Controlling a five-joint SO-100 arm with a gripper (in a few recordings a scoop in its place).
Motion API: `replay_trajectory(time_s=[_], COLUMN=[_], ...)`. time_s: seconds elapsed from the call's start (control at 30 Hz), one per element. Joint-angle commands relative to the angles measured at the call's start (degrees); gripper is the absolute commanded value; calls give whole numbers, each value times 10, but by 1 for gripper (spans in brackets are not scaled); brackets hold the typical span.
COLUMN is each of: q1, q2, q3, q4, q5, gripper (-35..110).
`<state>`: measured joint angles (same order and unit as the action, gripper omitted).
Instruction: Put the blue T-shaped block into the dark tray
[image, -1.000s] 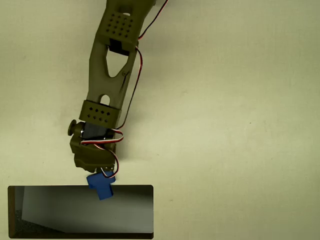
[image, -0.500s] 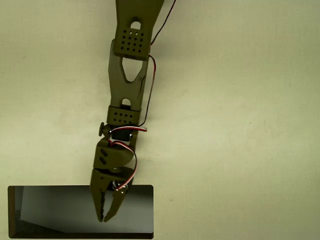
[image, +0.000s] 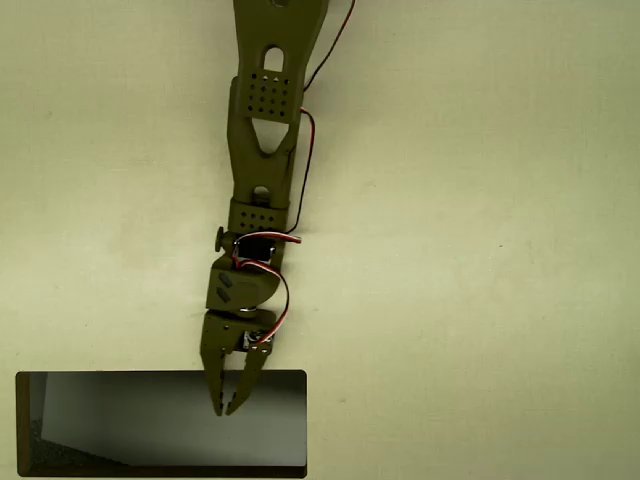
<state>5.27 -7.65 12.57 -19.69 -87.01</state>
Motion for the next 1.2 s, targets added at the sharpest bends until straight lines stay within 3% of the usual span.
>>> replay_trajectory(time_s=[0.0, 0.5, 1.17], q1=[-9, -42, -41], q2=[-11, -13, -13], q3=[-24, 46, 47], q4=[-34, -182, -183], q5=[-14, -52, -54], gripper=[0, 0, 2])
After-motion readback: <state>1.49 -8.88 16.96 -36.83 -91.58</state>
